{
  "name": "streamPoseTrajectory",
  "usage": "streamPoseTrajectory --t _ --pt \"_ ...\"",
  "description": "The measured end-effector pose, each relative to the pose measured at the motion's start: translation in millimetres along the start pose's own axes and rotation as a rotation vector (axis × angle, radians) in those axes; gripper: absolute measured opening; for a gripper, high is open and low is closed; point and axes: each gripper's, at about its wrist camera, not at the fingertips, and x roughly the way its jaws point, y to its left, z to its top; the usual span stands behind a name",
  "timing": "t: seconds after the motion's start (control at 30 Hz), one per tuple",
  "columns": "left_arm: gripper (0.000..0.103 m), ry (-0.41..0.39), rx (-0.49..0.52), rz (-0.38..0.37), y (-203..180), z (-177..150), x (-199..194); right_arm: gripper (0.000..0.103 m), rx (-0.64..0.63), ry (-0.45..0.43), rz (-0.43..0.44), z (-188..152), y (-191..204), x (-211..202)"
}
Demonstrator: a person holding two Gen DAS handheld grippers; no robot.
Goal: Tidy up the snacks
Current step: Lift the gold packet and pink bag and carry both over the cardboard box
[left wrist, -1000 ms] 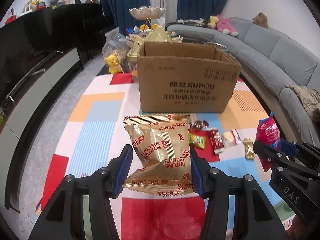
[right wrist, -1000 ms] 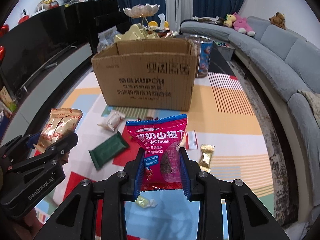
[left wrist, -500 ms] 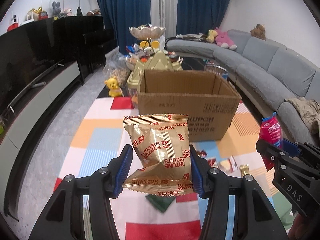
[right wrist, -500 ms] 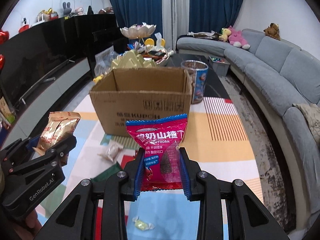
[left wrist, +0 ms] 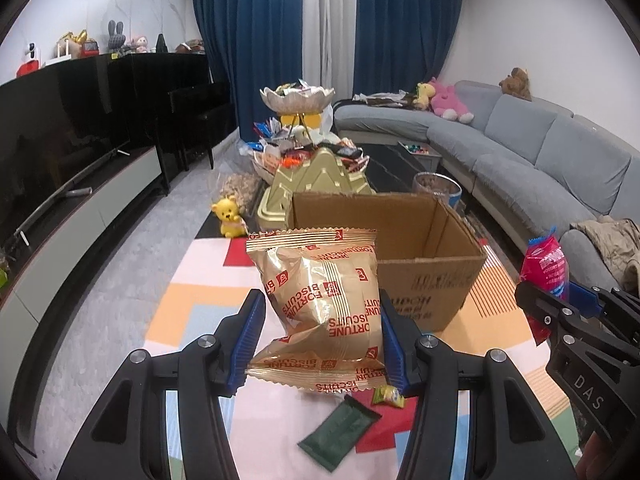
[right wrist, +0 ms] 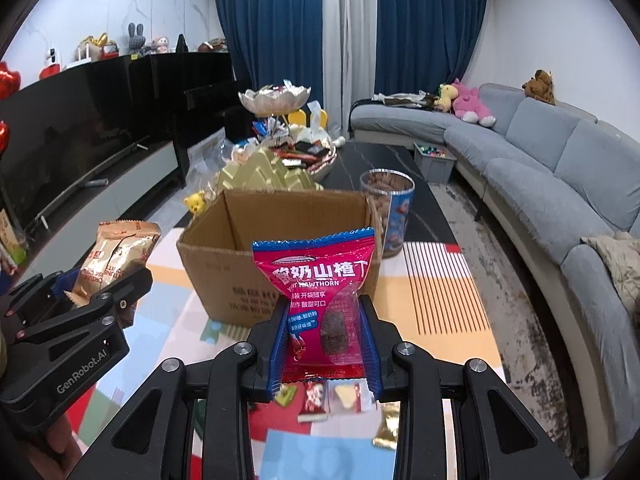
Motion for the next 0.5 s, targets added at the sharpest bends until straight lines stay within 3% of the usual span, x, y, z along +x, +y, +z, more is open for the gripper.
streamPoseTrajectory --t 0.5 --pt "0.054 -0.053 0.006 -0.006 7.9 42.8 23.4 0.033 0.005 -0.073 -0.005 43.6 6.9 14.5"
